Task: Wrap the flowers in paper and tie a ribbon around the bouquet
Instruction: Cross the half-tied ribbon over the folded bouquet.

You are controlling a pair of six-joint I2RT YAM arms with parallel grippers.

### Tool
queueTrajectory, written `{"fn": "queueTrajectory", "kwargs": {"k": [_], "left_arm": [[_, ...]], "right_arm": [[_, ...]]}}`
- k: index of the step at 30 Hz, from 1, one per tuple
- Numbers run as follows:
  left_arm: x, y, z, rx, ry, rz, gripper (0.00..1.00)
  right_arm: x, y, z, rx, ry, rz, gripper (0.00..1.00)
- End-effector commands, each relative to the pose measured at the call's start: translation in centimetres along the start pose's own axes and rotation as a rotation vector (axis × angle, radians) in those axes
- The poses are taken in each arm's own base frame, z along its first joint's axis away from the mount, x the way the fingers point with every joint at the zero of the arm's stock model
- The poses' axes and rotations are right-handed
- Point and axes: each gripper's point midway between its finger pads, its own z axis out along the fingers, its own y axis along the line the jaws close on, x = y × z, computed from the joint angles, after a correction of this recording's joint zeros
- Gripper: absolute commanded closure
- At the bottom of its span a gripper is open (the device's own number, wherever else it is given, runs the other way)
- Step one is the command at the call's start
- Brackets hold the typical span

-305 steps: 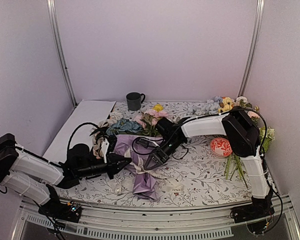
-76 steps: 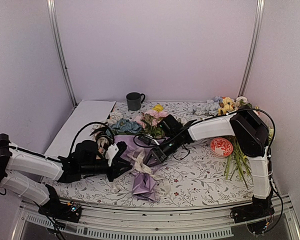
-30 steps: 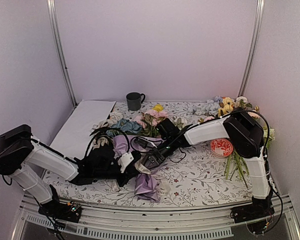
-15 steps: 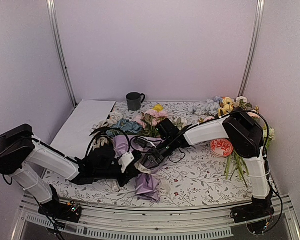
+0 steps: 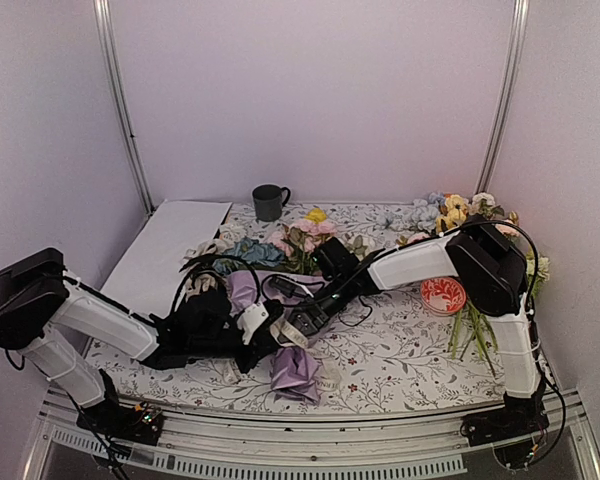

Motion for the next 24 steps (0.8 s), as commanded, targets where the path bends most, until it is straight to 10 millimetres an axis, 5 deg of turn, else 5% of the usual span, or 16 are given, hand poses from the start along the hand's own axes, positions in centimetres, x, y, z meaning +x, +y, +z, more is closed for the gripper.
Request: {"fn": "queueTrajectory", "kwargs": {"k": [1,8,13,16,18,22,24], "left_arm": [[-3.1,-0.3,-1.1,0.011,-0.113,-0.008,0.89],[-2.7,-1.7,-2.2,0.085,-0.096,-0.039,0.79],[-4.6,-1.8,-4.9,0.122,-0.197,-0.069,0.65],[-6.1,0.3,-6.4,0.103,-0.257,-0.149,0.61],[-6.2,3.4,-7.0,0.011,-0.273,-0.234,0.55],[-3.6,10.0,-6.5,-0.224,-0.156,-0.439,0.46],[-2.3,11.3,-5.6,-0.265,-0.08,-0.491,0.44]], "right_arm": [[-0.4,0.0,-0.8,0.061,-0.009,-0.021,1.0],[-0.9,-1.1,-1.8,0.173,-0.021,-0.024,1.0],[-0.7,-1.6,-2.0,0.223,-0.006,-0.027,1.0],[-0.7,-1.6,-2.2,0.242,0.002,-0.036,1.0],[-0.7,-1.5,-2.3,0.25,0.004,-0.039,1.0],[-0.7,-1.0,-2.1,0.257,0.009,-0.055,1.0],[-0.8,-0.9,-2.0,0.26,0.009,-0.062,1.0]]}}
